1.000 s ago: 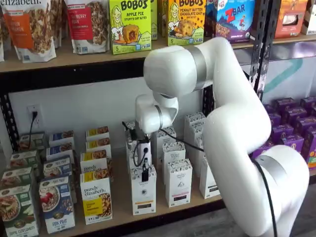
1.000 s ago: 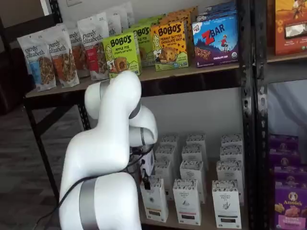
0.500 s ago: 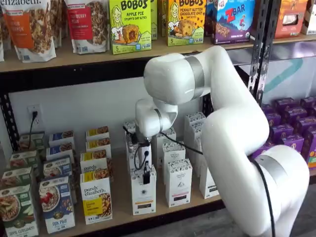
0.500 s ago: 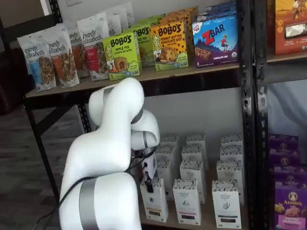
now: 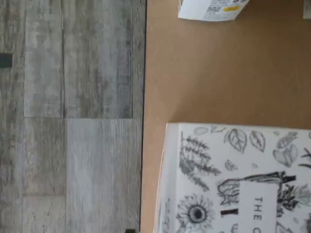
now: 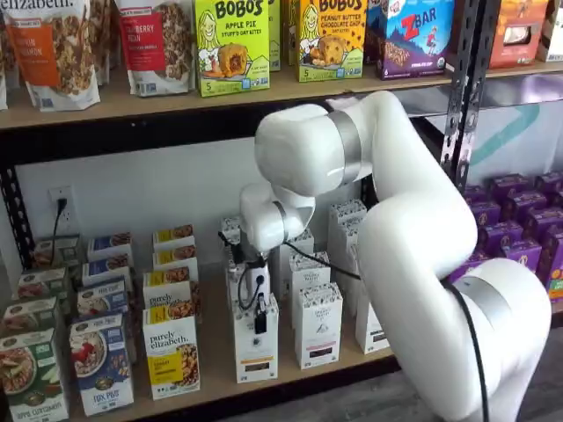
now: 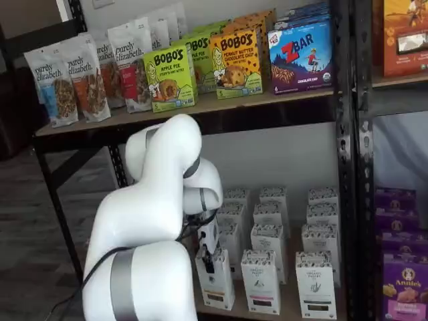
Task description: Pick up the white box with a yellow strip in the middle, on the bottom shelf, the fourth box from the left
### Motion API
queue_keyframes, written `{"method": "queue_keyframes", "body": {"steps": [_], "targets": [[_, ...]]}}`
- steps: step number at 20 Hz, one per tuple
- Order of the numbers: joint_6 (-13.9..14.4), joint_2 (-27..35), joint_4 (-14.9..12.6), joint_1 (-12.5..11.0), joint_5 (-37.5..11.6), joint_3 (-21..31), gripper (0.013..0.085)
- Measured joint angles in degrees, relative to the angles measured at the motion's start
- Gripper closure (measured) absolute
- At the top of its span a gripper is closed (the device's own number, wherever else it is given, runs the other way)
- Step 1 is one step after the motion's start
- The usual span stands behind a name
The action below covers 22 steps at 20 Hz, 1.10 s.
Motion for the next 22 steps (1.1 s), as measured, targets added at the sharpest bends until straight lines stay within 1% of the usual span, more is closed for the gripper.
{"method": "queue_keyframes", "body": {"steps": [3, 5, 8, 9, 10, 11, 12, 16, 22], "targets": [[0.47, 0.36, -0.59, -0.03, -0.44, -0.17, 0.013], [0.34, 0.64, -0.43, -0.03, -0.8, -0.31, 0.013], [-0.22, 0.78, 0.12, -0.12, -1.28, -0.25, 0.025], [-0.24, 0.69, 0.04, -0.21, -1.29, -0.15, 0.025], [-0.36, 0.59, 0.01, -0.36, -1.11, -0.08, 0.029], [-0.47, 0.52, 0.04, -0.45, -1.03, -0.02, 0.029], [-0.58, 0.38, 0.02, -0.57, -1.08, 0.2, 0.033], [-0.05, -0.01, -0.99, -0.89, -1.46, 0.86, 0.033], [-0.81, -0.3, -0.33, -1.1, -0.62, 1.0, 0.033]]}}
